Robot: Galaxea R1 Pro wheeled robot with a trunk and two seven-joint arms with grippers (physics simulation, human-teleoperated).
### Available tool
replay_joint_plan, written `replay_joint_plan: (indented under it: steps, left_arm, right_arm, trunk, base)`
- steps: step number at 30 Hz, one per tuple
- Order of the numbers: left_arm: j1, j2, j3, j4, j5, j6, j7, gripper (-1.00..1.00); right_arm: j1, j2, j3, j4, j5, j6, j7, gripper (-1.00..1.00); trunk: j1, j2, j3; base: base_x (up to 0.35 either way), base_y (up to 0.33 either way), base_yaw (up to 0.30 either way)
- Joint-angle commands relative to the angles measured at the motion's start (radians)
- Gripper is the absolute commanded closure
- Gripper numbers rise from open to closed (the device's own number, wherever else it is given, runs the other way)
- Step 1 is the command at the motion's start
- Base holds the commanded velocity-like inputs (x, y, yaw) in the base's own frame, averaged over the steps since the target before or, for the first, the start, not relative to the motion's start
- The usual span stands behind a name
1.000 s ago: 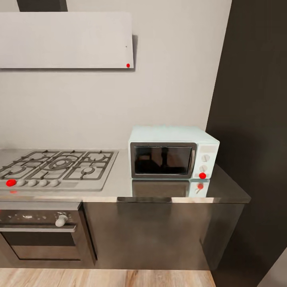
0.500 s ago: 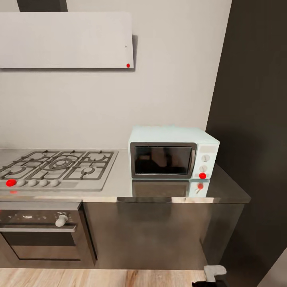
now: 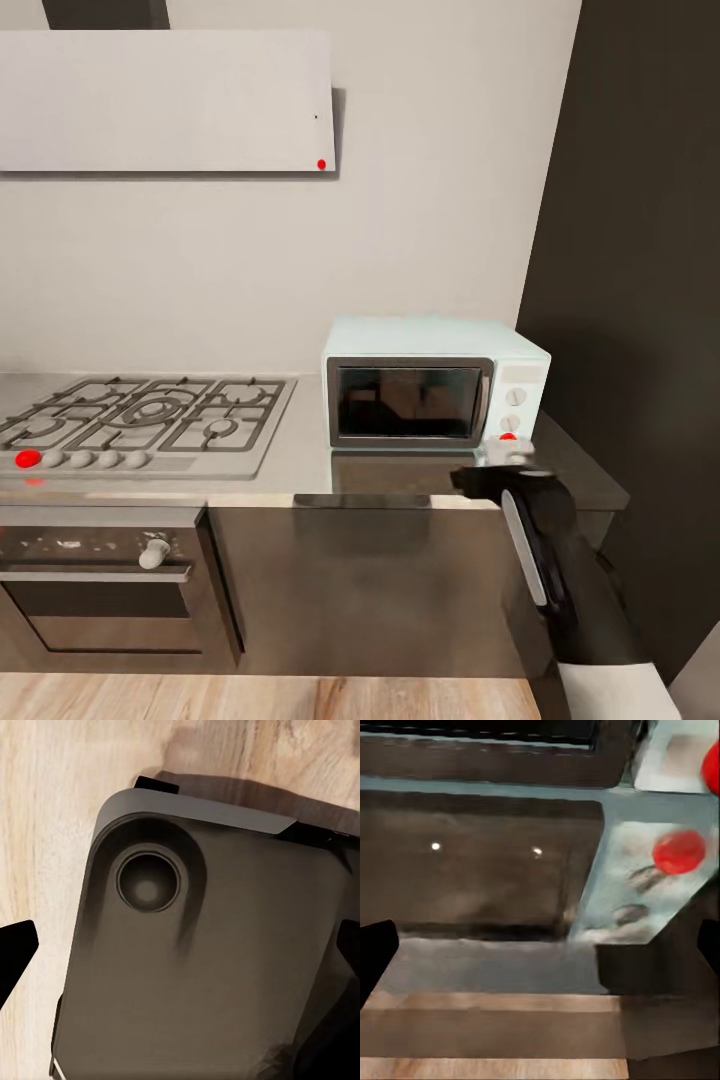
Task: In the kitchen, take the popcorn bag from the countertop, put it into the microwave, and heat it until the popcorn is cooked so the cooked popcorn ends up inside the bag.
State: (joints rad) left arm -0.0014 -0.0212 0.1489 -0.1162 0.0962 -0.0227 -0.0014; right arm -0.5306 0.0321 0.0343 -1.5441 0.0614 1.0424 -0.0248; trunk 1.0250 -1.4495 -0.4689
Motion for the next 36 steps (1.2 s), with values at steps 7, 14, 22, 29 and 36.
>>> replay_joint_plan:
  steps: [7,14,22,29,36]
  left_arm:
    - [0.000,0.000,0.001,0.000,0.010,-0.002,0.000,-1.00]
    - [0.000,0.000,0.001,0.000,0.011,-0.002,0.000,-1.00]
    - [0.000,0.001,0.001,0.000,0.011,-0.002,0.001,-1.00]
    - [0.000,0.001,0.001,-0.001,0.011,-0.003,0.001,-1.00]
    - [0.000,0.001,0.001,-0.002,0.011,-0.003,0.001,-1.00]
  right_arm:
    - [-0.178,0.022,-0.010,0.005,0.010,0.005,-0.012,-1.00]
    - [-0.182,0.005,-0.016,0.051,0.015,-0.246,-0.018,-1.00]
    - [-0.152,0.002,-0.122,0.065,0.022,-0.356,-0.009,-1.00]
    - [-0.152,0.002,-0.119,0.078,0.017,-0.354,-0.004,-1.00]
    - [-0.152,0.003,-0.080,0.083,0.014,-0.357,0.000,-1.00]
  trunk:
    - [0.000,-0.001,-0.001]
    - [0.000,-0.001,-0.001]
    - [0.000,-0.001,-0.001]
    - [0.000,-0.001,-0.001]
    - [0.000,-0.001,-0.001]
  base:
    - [0.000,0.000,0.000]
    - [0.000,0.000,0.000]
    - [0.000,0.000,0.000]
    - [0.000,0.000,0.000]
    - [0.000,0.000,0.000]
